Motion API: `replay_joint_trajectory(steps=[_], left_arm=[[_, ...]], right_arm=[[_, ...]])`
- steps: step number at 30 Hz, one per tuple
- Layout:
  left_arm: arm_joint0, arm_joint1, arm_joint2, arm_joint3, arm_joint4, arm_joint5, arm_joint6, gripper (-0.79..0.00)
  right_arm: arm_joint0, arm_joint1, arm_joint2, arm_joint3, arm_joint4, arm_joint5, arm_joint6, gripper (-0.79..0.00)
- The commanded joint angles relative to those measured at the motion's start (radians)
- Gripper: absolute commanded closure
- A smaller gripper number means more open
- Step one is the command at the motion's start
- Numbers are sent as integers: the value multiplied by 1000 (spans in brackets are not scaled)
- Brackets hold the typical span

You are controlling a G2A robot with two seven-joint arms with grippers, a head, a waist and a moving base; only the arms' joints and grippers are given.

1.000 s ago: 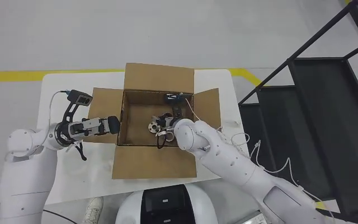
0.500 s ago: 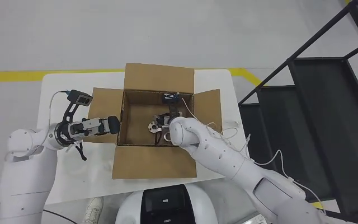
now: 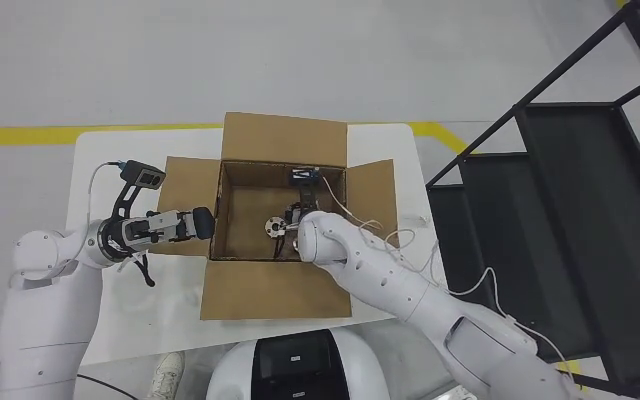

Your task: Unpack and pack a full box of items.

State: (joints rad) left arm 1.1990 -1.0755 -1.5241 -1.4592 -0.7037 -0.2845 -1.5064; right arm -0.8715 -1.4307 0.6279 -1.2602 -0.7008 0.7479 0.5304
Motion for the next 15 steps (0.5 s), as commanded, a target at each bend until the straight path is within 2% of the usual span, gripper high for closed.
replay_joint_trajectory(steps=[1, 8, 15], left_arm=[[0, 0, 0, 0, 0, 0, 0, -785], [0, 0, 0, 0, 0, 0, 0, -785], [0, 0, 0, 0, 0, 0, 0, -785]], right_arm=[[-10, 1, 10, -17, -6, 2, -5, 0], [-84, 20, 80, -165, -37, 9, -20, 0], [-222, 64, 217, -411, -17, -85, 33, 0]])
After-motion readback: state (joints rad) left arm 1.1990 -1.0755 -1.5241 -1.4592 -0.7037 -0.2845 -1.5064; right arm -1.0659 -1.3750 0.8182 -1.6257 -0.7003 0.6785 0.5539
